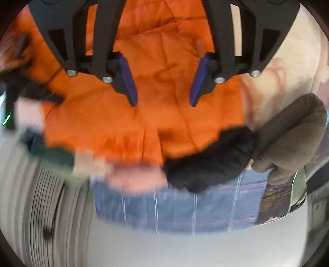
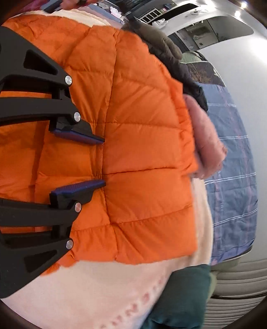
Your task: Fold large clothes
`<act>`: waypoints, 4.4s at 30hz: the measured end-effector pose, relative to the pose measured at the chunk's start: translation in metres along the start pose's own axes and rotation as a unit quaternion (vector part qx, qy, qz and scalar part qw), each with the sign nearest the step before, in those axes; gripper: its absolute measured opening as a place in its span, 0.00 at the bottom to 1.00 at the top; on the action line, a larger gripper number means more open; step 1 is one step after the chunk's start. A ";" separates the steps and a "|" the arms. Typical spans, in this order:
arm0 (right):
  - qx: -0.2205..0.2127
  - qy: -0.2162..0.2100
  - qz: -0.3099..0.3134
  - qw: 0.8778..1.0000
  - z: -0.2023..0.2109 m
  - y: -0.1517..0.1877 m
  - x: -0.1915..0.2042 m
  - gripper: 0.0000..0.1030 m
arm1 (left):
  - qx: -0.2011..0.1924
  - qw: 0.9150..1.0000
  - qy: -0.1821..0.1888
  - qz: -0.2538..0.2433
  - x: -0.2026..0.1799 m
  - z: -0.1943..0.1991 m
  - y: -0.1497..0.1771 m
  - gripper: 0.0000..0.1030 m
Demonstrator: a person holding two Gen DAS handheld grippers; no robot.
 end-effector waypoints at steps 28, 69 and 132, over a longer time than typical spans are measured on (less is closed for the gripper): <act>0.015 0.001 -0.043 0.999 0.074 0.073 -0.092 0.49 | 0.066 0.991 0.097 0.071 0.039 0.088 0.109 0.71; -0.159 -0.221 -0.171 0.947 0.291 0.133 -0.140 0.01 | -0.122 0.972 0.199 -0.013 -0.072 0.283 0.126 0.04; -0.149 -0.164 0.016 0.975 0.196 0.033 -0.049 0.60 | -0.010 0.967 0.251 -0.028 -0.077 0.148 0.066 0.44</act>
Point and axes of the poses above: each gripper's, at about its wrist camera, not at the fingertips, and z roughly against the way its jaws point, x to its left, y to its underside, the point moved 5 cm from there along -z, roughly the way its jaws point, and after that the axes turned 15 degrees about y, right-handed, at the moved point
